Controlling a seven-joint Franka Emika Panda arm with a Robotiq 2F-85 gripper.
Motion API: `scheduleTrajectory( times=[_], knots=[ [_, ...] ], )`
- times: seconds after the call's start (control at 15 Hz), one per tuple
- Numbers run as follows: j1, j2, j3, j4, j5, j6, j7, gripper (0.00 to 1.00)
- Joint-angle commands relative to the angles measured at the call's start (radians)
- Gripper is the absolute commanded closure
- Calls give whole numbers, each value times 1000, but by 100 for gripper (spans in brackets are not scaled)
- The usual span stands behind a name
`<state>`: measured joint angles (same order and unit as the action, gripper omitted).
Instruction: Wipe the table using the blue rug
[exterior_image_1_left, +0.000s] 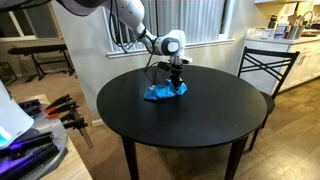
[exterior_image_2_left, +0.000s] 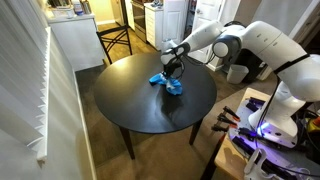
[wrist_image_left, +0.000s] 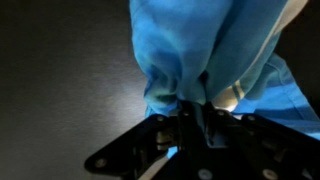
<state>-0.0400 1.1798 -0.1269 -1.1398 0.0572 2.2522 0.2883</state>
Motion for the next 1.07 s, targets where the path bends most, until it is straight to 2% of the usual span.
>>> scheduleTrajectory(
  times=[0.0,0.2,0.47,0.73,1.0],
  knots=[
    [112,0,39,-28,-58,-5,-34,94],
    [203,-32,79,-81,-93,22,-63,94],
    [264,-100,135,-183,-103,51,-165,94],
    [251,-106,188,-187,-133,0,-324,94],
    [215,-86,134,-152,-129,7,-295,94]
  ],
)
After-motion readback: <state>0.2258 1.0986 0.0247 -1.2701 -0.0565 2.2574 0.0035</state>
